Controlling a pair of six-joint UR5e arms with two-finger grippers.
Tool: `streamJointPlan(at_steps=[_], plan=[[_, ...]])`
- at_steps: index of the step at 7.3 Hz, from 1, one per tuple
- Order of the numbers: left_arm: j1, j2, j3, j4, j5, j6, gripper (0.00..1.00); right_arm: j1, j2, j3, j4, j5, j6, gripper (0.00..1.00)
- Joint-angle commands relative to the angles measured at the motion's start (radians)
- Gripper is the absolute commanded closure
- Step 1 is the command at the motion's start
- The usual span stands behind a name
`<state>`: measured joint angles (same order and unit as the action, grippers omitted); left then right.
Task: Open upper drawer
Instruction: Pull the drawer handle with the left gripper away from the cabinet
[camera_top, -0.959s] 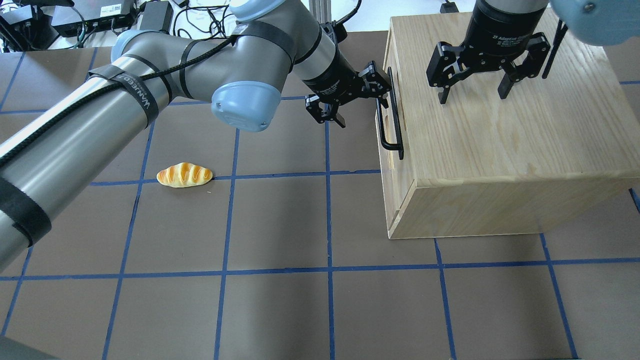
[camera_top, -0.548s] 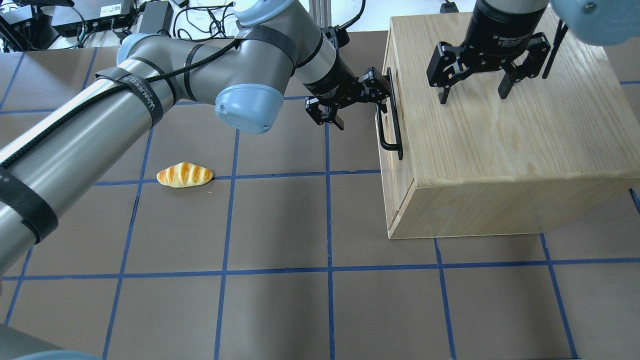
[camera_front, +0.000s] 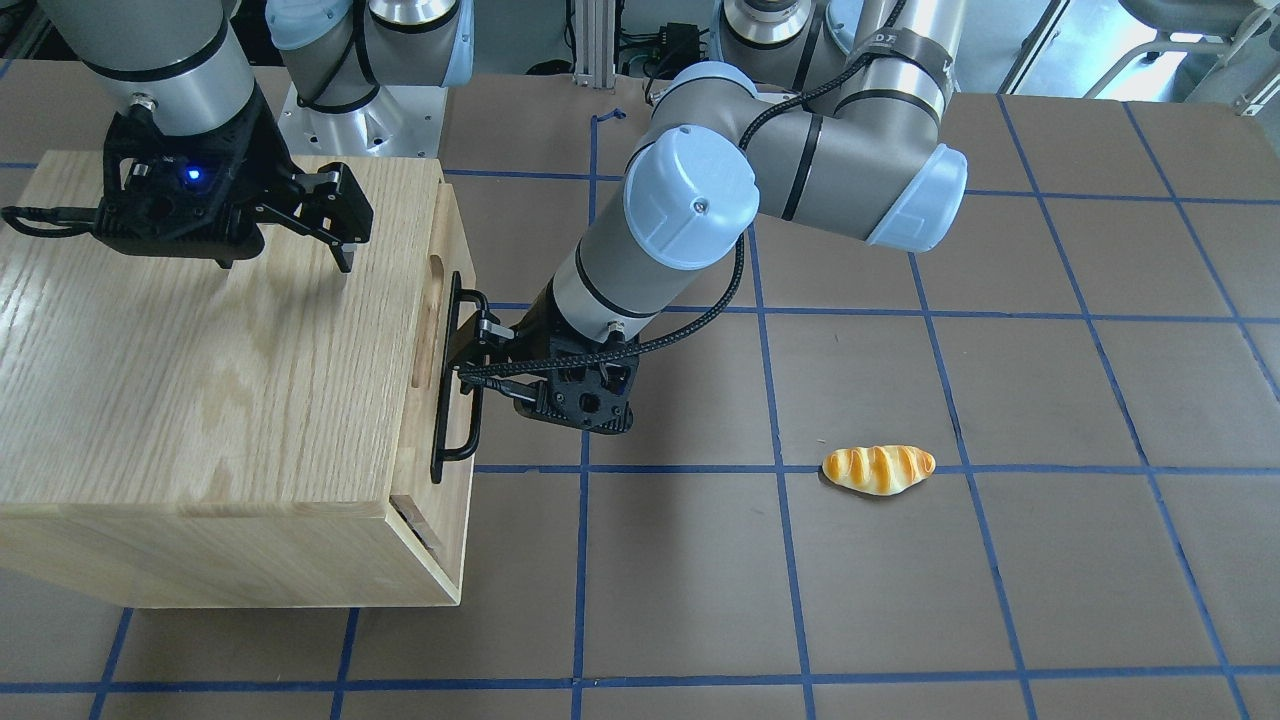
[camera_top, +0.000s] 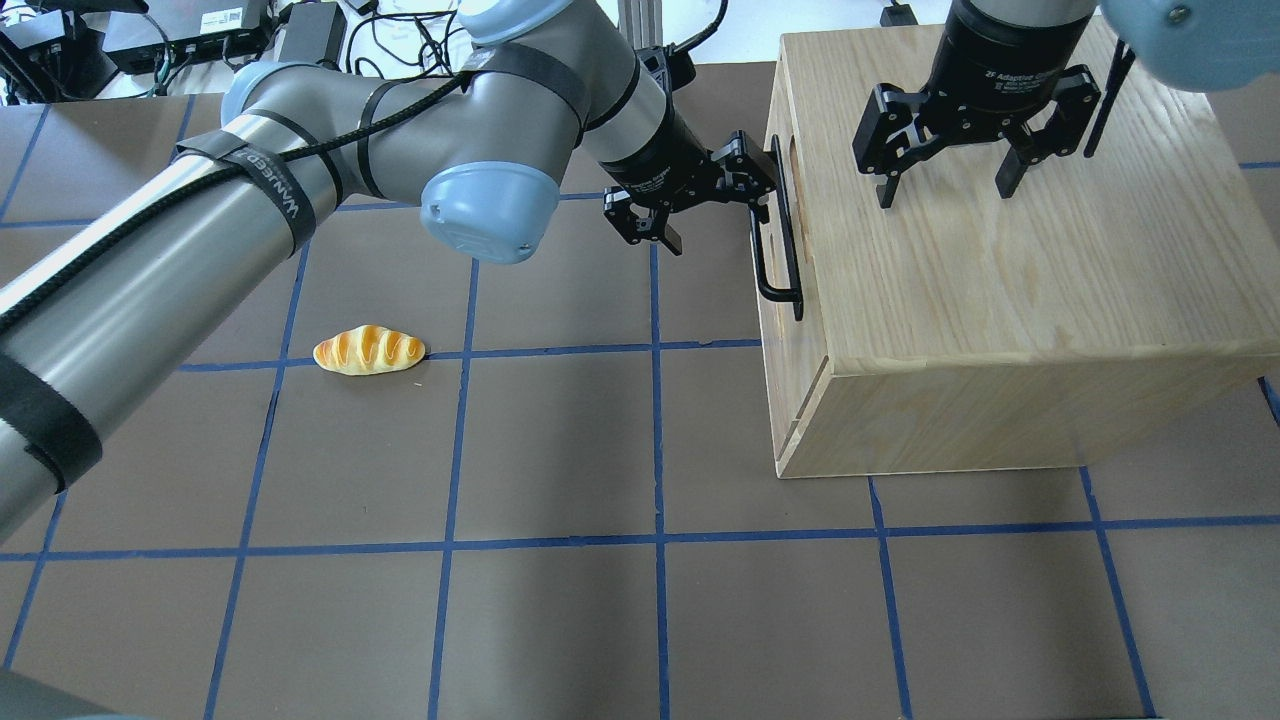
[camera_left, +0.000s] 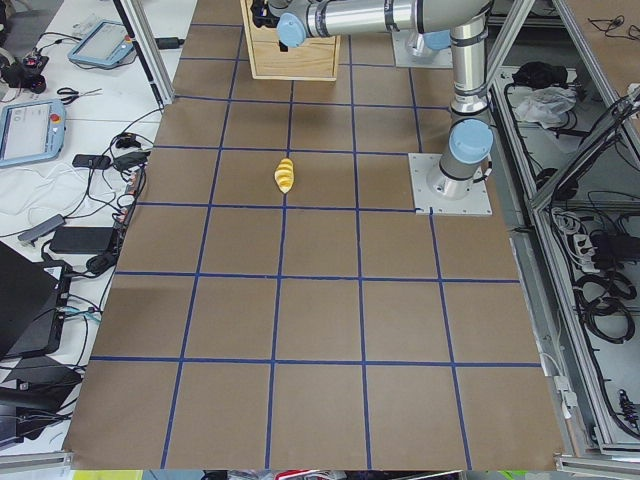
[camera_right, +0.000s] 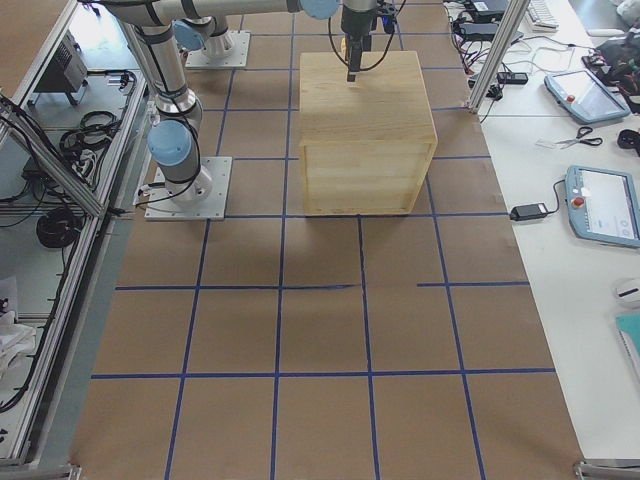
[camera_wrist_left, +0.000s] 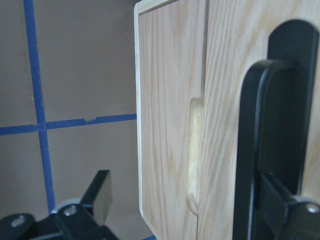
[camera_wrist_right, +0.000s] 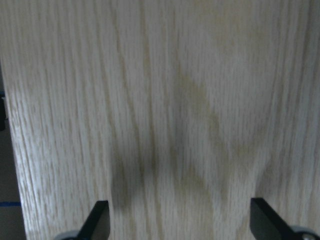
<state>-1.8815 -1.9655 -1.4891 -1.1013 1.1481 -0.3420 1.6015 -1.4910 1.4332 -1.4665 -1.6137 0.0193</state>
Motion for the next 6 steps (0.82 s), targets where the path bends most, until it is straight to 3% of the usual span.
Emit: streamJointPlan(at_steps=[1, 6], plan=[[0.005, 0.011, 0.001, -0.003, 0.025, 0.015, 0.00, -0.001, 0.000, 0.001, 0.000, 0.000, 0.001, 0.00], [0.082, 0.016, -0.002, -0.006, 0.025, 0.083, 0.00, 0.000, 0.000, 0.001, 0.000, 0.000, 0.001, 0.00]])
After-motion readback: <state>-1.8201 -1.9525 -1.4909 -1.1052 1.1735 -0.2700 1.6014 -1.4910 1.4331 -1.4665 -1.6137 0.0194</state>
